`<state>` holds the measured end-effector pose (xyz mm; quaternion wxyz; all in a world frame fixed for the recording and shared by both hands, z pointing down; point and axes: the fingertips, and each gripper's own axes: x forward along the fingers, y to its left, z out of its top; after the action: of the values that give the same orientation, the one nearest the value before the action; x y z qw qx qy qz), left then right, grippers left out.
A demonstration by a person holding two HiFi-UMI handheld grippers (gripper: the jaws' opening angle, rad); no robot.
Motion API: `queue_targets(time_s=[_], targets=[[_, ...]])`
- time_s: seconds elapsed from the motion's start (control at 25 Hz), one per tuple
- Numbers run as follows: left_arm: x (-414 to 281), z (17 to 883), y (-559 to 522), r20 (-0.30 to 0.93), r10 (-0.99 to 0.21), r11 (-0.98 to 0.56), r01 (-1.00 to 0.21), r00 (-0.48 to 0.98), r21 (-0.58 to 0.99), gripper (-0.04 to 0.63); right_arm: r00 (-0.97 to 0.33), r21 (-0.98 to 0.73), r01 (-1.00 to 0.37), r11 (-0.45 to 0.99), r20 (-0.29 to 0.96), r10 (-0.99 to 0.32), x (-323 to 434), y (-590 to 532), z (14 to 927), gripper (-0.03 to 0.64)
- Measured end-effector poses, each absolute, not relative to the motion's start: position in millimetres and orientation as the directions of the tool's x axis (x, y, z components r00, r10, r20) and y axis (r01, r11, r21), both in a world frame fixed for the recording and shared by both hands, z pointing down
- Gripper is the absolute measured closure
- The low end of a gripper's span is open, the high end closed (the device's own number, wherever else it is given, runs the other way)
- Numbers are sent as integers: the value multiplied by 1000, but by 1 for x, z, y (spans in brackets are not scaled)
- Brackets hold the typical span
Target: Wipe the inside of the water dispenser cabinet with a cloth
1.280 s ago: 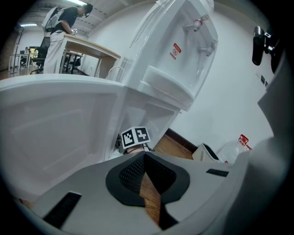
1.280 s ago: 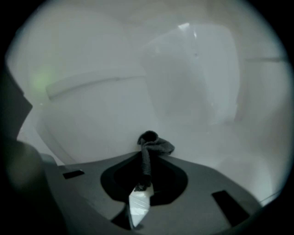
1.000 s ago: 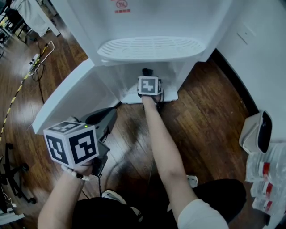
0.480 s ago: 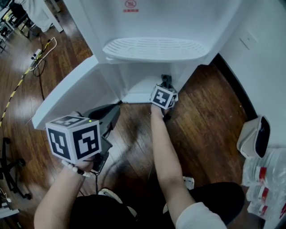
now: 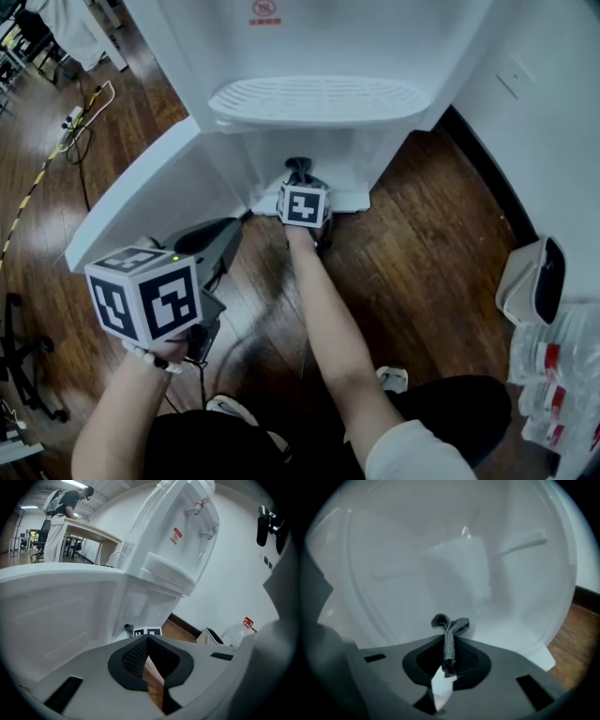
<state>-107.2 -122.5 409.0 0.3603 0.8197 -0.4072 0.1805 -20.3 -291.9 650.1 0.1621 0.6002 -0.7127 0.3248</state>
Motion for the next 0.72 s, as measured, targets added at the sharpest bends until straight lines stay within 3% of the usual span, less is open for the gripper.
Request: queue_targets(time_s=[0.16,0.32,0.64,0.72], targets=[[-110,406,-124,576,-549,-406,-796,605,449,598,-330,-311,-936,165,611,-720,-65,-283,649,569],[-107,407,-123,578,-539,-412,-790,613,454,597,-354,-262,-935,240,626,-695,-90,-275,652,569],[-96,403,-125,565,-518,-427,-766,642,479,598,-449,-157,-866,474,660,-602,-95,-275,656,578],[-93,411,-122,569,-504,-426,-760,650,491,598,-488,-197,-851,486,637,-597,-93,-278,655,577]])
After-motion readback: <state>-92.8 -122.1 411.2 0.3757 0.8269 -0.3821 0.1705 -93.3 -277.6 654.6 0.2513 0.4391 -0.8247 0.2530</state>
